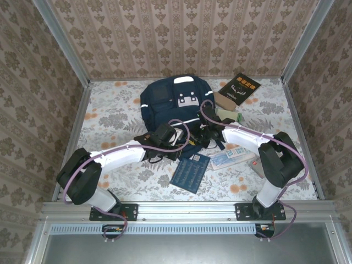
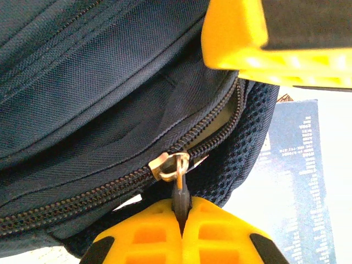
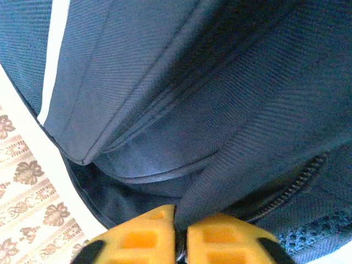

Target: Pack books, pencil case, and school supplies into a backpack

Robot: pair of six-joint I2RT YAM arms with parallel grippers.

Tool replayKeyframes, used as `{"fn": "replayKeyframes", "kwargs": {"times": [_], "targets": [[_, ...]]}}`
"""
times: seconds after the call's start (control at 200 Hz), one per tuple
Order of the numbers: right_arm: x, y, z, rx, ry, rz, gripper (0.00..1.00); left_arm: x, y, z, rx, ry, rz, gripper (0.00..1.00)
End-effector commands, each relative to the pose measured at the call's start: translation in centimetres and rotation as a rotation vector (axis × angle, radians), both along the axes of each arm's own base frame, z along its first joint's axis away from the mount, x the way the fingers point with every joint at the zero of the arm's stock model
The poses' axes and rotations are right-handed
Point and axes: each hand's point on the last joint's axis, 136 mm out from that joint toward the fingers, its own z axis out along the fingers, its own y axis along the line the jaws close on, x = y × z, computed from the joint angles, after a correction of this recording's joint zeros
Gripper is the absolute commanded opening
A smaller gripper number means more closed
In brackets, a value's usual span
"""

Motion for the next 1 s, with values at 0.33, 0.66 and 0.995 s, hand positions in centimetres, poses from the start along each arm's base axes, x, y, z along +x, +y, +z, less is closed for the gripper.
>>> {"fn": "replayKeyframes", "kwargs": {"times": [0.33, 0.66, 0.995], "targets": [[0.0, -5.9, 1.5, -0.106, -0.074, -0.049, 0.00, 2.2, 6.9, 0.0, 0.186, 0.020, 0.037, 0.00], [-0.3, -6.7, 2.8, -0.103, -0.122, 0.007, 0.00, 8.8, 11.8, -0.7, 0.279, 0.017, 0.125, 0.00], [-0.6, -6.7, 4.3, -0.094, -0.166, 0.076, 0.00, 18.0, 14.4, -3.7, 0.312, 0.033, 0.277, 0.00]]}}
